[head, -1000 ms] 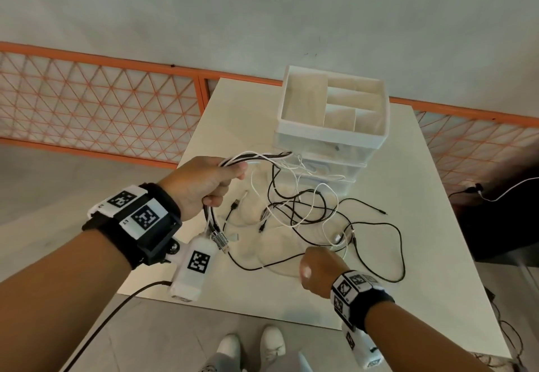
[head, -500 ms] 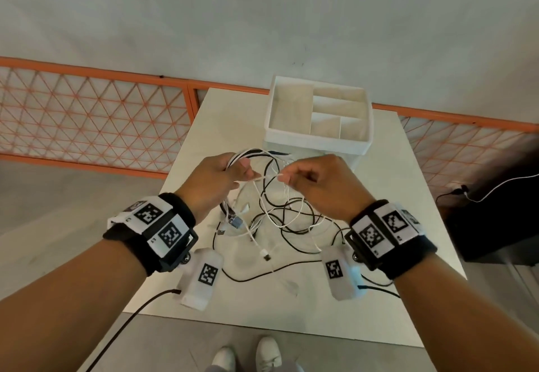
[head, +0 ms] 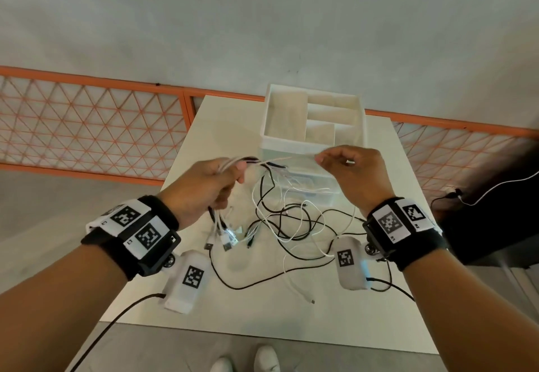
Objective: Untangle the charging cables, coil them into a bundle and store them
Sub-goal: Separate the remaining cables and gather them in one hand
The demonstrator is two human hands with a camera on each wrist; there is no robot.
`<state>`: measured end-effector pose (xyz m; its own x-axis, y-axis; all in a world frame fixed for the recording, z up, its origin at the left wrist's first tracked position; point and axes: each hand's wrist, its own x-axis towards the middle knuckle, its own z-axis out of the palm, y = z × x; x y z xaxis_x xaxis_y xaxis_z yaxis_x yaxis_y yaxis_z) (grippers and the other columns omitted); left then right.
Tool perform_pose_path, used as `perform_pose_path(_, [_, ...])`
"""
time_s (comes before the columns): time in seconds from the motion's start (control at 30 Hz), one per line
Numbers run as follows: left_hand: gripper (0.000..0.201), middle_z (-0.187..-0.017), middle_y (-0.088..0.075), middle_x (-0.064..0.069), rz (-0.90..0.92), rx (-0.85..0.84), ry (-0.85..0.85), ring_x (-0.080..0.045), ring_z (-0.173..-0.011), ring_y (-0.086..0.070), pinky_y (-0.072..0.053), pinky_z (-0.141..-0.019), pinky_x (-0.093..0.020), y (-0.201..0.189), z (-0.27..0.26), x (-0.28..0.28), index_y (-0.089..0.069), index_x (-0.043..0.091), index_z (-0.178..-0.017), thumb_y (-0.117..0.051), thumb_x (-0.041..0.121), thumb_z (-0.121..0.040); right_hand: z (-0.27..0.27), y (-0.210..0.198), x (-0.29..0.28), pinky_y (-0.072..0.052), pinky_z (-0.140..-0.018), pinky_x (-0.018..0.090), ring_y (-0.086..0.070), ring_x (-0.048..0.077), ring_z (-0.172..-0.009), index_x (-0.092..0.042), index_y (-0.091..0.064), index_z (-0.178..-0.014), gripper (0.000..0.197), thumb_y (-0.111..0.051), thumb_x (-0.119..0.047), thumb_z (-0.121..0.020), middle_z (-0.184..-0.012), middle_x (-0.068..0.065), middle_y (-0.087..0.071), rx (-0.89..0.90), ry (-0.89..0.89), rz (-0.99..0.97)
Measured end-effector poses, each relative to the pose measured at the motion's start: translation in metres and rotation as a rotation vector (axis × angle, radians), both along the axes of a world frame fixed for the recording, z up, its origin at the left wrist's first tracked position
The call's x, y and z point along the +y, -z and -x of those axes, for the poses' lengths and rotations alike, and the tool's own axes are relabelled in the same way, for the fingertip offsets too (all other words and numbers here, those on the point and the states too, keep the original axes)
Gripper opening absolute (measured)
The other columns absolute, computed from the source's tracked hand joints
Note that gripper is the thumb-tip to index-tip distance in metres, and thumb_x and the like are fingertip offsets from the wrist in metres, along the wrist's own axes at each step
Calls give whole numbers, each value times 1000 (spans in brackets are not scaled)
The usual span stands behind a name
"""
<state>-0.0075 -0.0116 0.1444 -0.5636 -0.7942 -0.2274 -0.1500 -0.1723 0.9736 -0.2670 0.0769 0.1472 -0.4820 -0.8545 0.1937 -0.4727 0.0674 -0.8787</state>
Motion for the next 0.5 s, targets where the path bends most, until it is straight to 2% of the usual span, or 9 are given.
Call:
perform_pose_path(0.07, [29, -49, -33, 9, 53, 27, -92, -11, -46, -26, -30, -45, -22, -9, -4, -8, -56, 17, -72, -61, 35, -94, 14, 18, 5, -48, -74, 20, -65, -3, -69, -35, -77, -78, 8, -79, -32, -85, -70, -21, -73, 24, 9, -211])
perform_pose_path(0.1, [29, -48, -32, 9, 63, 64, -142, -12, -45, -24, -28, -44, -22, -13, -6, -11, -55, 18, -70, -64, 35, -92, 21, 27, 8, -48, -78, 21, -67, 3, -76, -31, -79, -82, 4, -78, -33, -86, -76, -18, -75, 50, 22, -337])
perform_pose_path(0.17, [29, -48, -30, 9, 63, 155, -211, -11, -44, -22, -24, -41, -22, -22, -8, -15, -53, 18, -71, -70, 36, -85, 32, 43, 14, -46, -86, 21, -69, 17, -96, -24, -81, -93, 11, -75, -31, -88, -98, -4, -78, 223, 26, -588])
perform_pose_path(0.23, [29, -49, -27, 10, 46, 228, -232, -9, -43, -21, -22, -41, -21, -27, -10, -17, -52, 17, -74, -73, 36, -81, 38, 52, 17, -45, -87, 22, -67, 24, -107, -21, -81, -97, 15, -71, -32, -92, -107, 0, -76, 329, 65, -727])
perform_pose_path(0.27, [29, -49, -26, 9, 37, 245, -233, -9, -43, -20, -21, -41, -21, -28, -12, -17, -51, 18, -74, -72, 36, -81, 41, 53, 17, -46, -84, 24, -68, 26, -103, -21, -80, -96, 17, -69, -33, -93, -103, 1, -74, 300, 111, -727])
perform_pose_path(0.33, [29, -50, -27, 8, 26, 207, -230, -10, -43, -21, -20, -42, -23, -25, -15, -18, -52, 18, -73, -73, 35, -81, 45, 48, 15, -54, -71, 30, -68, 25, -76, -20, -78, -94, 19, -65, -34, -95, -88, 1, -70, 98, 189, -589])
perform_pose_path(0.37, [29, -49, -28, 7, 38, 133, -222, -11, -43, -22, -21, -43, -23, -21, -16, -17, -53, 17, -72, -73, 35, -81, 46, 42, 13, -56, -65, 33, -65, 22, -64, -19, -77, -93, 19, -63, -32, -96, -81, 1, -71, -4, 217, -481])
perform_pose_path(0.43, [30, -50, -32, 5, 78, -91, -199, -13, -44, -26, -25, -45, -23, -10, -17, -14, -58, 13, -73, -73, 36, -85, 46, 25, 6, -55, -57, 34, -63, 18, -56, -19, -75, -93, 18, -57, -23, -97, -77, 2, -74, -118, 248, -283])
perform_pose_path(0.5, [30, -52, -30, 1, 44, -243, -207, -15, -46, -25, -25, -46, -24, 3, -15, -11, -64, 10, -76, -69, 36, -90, 46, 8, 0, -55, -60, 33, -68, 17, -59, -25, -74, -90, 21, -54, -19, -94, -79, -2, -76, -79, 286, -142])
